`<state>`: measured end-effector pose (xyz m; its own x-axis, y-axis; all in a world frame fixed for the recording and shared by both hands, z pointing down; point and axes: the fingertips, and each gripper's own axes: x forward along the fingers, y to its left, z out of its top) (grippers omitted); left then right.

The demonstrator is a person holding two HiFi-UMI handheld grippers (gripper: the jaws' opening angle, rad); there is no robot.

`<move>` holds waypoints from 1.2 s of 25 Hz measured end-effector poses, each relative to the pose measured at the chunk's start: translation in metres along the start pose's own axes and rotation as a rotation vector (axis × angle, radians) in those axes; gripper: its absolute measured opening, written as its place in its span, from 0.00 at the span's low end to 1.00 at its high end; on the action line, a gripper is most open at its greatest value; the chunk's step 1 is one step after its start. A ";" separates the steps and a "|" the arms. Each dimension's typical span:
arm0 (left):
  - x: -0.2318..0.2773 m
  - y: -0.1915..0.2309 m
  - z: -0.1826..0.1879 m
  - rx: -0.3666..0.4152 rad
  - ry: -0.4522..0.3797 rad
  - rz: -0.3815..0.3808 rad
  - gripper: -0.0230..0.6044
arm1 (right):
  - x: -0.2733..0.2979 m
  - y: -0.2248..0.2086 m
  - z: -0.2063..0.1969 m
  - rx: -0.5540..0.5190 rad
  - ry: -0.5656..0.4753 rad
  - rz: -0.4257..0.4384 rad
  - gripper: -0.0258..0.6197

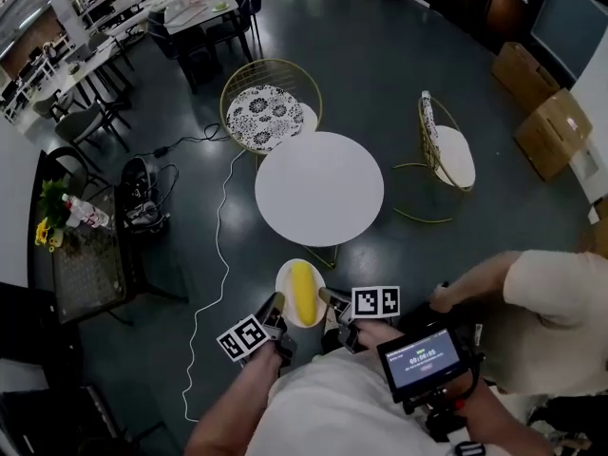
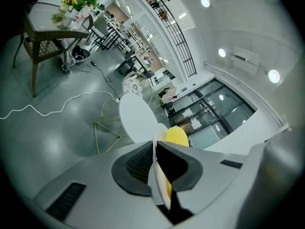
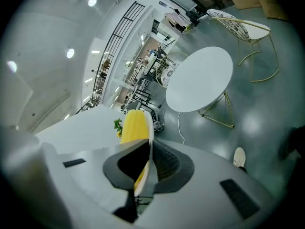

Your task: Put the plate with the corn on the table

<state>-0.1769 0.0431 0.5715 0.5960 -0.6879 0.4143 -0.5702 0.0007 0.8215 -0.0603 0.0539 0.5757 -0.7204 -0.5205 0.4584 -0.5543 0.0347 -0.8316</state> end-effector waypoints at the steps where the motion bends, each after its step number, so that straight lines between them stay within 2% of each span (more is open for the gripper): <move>1: 0.006 -0.001 0.005 -0.001 0.000 0.002 0.09 | 0.003 -0.001 0.008 -0.001 0.001 0.002 0.09; 7: 0.061 -0.013 0.032 -0.004 -0.007 0.021 0.09 | 0.018 -0.017 0.068 0.005 0.016 0.021 0.09; 13: 0.098 -0.020 0.048 -0.001 -0.004 0.017 0.09 | 0.025 -0.027 0.109 -0.007 0.003 0.029 0.09; 23: 0.125 -0.022 0.059 -0.029 0.025 0.008 0.09 | 0.031 -0.033 0.136 0.020 -0.007 0.036 0.09; 30: 0.146 -0.017 0.075 -0.002 0.053 0.018 0.09 | 0.047 -0.042 0.151 0.046 -0.017 0.024 0.09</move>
<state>-0.1228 -0.1119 0.5882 0.6150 -0.6481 0.4491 -0.5799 0.0141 0.8146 -0.0073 -0.1011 0.5848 -0.7259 -0.5344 0.4330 -0.5170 0.0086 -0.8559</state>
